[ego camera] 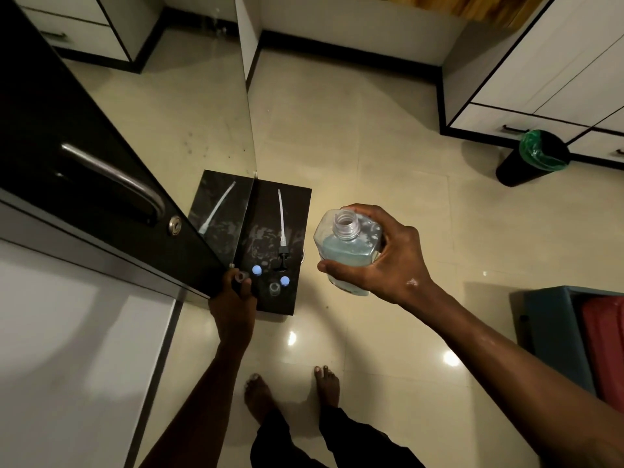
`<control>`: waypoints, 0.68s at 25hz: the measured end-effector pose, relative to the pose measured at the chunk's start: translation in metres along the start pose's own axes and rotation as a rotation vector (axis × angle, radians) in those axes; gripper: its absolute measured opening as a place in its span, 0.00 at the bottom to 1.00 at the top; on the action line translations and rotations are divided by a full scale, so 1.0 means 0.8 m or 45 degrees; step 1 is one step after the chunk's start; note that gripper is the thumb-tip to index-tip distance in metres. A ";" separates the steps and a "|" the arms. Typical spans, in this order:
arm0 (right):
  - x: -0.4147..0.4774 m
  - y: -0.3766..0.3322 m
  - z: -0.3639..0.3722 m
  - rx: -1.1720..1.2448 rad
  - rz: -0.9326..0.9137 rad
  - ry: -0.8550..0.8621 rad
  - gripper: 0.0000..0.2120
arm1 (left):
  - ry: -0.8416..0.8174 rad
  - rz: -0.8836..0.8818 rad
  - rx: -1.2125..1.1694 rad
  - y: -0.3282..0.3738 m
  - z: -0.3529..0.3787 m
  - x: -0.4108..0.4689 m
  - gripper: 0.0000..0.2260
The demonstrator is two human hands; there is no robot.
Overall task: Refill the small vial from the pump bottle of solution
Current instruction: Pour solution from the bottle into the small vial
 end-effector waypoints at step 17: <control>0.022 -0.107 -0.122 -0.660 -0.302 0.132 0.37 | 0.040 0.854 -0.255 0.366 -0.155 -0.028 0.14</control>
Point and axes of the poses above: each hand's wrist, its own x-axis towards the middle knuckle, its own z-axis out of the palm, y = z × x, the point moved 6 cm from there along x, towards the middle knuckle, and after that the axes turned 6 degrees about z, right-handed, at the moved point
